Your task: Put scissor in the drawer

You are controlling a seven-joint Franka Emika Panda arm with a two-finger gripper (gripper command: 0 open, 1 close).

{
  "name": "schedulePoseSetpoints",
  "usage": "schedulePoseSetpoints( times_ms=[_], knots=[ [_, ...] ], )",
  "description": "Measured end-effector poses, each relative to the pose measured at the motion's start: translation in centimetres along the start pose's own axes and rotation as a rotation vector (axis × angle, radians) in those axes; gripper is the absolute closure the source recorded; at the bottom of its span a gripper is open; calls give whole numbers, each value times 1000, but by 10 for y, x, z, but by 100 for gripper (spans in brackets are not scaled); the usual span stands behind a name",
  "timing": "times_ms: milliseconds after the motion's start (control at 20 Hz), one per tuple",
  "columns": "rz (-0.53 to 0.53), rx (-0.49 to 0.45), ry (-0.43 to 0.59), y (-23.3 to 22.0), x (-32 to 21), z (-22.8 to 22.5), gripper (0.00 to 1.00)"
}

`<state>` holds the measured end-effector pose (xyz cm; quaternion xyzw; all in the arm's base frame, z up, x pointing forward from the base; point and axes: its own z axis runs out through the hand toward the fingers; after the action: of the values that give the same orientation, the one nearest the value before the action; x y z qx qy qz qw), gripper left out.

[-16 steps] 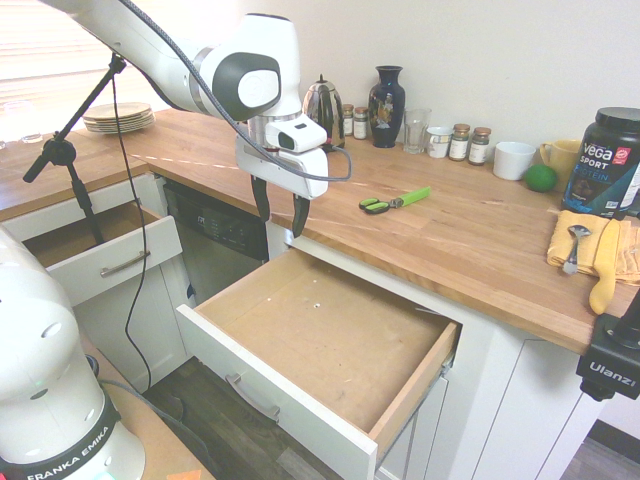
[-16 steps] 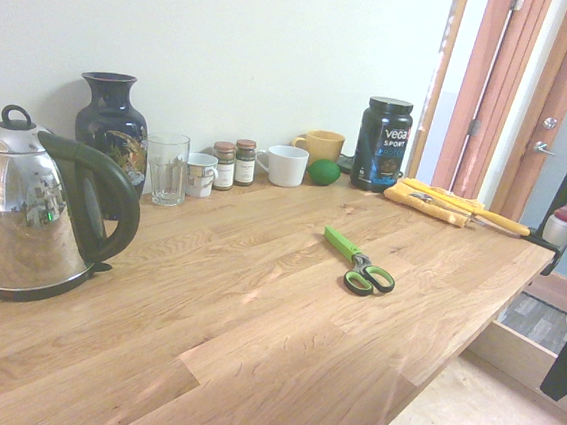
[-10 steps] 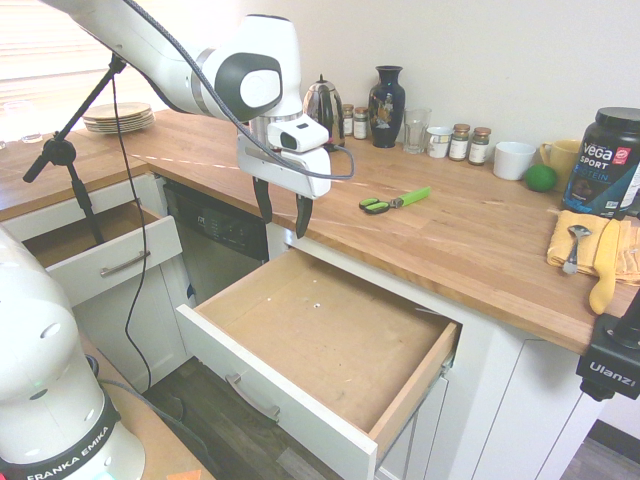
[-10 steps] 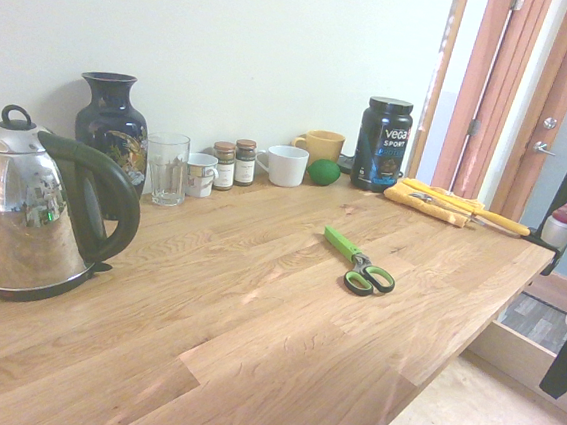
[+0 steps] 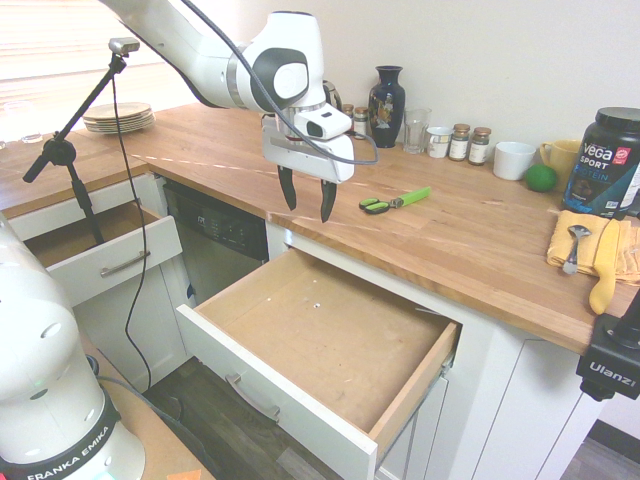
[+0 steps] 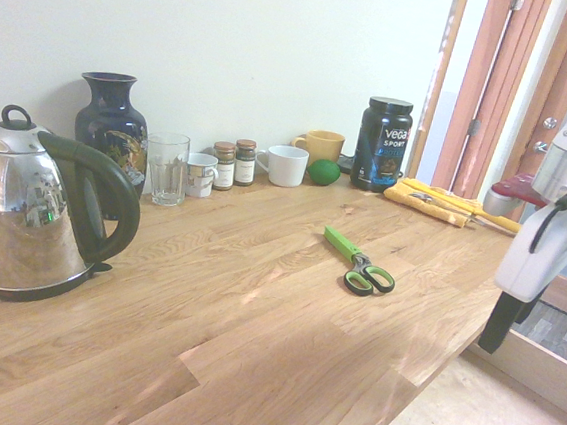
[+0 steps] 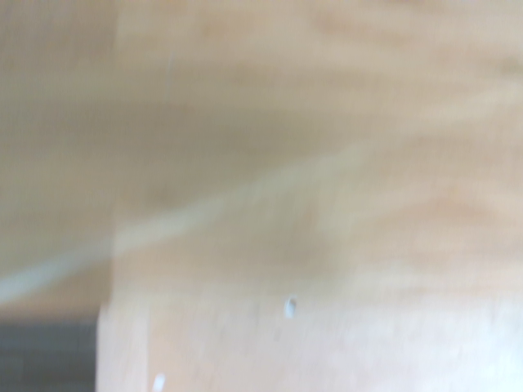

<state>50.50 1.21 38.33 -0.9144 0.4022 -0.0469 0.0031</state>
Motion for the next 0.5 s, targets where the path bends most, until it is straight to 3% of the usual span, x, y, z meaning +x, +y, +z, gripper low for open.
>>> schedulePoseSetpoints(
  times_ms=[500],
  knots=[
    [55,1,56,-75,79,13,0]
  ],
)
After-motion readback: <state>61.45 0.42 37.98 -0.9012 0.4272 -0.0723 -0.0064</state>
